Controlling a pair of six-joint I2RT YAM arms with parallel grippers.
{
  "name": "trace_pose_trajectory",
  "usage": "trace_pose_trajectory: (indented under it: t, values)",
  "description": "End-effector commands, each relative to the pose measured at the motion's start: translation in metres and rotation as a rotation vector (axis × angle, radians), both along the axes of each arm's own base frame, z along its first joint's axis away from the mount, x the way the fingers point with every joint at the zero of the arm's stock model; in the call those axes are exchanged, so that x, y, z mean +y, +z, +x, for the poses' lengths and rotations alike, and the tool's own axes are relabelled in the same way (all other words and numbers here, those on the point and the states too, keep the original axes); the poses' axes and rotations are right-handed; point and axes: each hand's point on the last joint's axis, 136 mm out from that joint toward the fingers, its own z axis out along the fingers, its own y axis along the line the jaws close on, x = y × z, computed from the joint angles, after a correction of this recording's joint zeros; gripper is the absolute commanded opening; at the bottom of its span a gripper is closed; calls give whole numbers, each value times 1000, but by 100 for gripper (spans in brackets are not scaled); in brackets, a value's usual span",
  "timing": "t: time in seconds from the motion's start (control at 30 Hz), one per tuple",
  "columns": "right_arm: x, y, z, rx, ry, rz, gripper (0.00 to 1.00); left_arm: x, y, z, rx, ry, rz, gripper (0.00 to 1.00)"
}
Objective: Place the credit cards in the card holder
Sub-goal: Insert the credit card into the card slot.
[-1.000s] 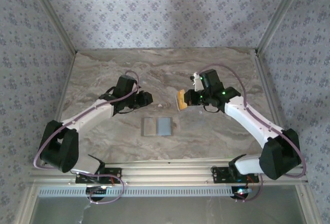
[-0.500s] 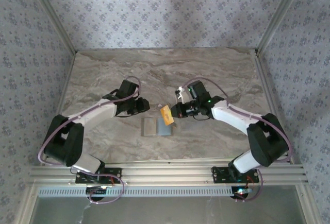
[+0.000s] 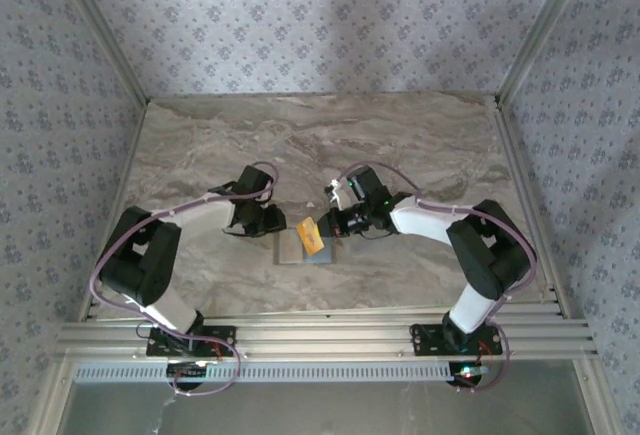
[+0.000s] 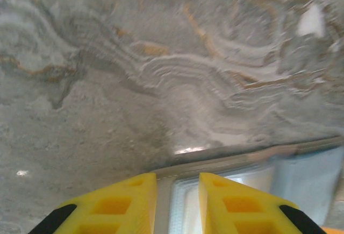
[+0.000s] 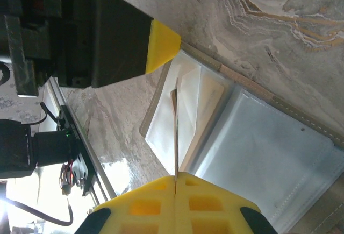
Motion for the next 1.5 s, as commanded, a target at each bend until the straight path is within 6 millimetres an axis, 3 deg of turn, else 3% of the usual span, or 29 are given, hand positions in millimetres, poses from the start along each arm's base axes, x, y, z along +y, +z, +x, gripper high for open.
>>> trace_pose_trajectory:
  t: [0.0,0.27,0.5,0.97,1.47]
  values:
    - [4,-5,-6,42,9,21,0,0,-7,-2,2,-17,-8,26]
    - [3,-10,-13,88,2,15,0,5,-17,-13,22,-22,3,24]
    - [-2,-4,-19,112,-14,39,0,9,-18,-19,15,-23,16,23]
    - [-13,-14,-25,226,-60,43,0,10,-23,-26,27,-23,19,23]
    - [-6,-28,-23,291,-57,47,0,11,-24,-26,25,-21,17,23]
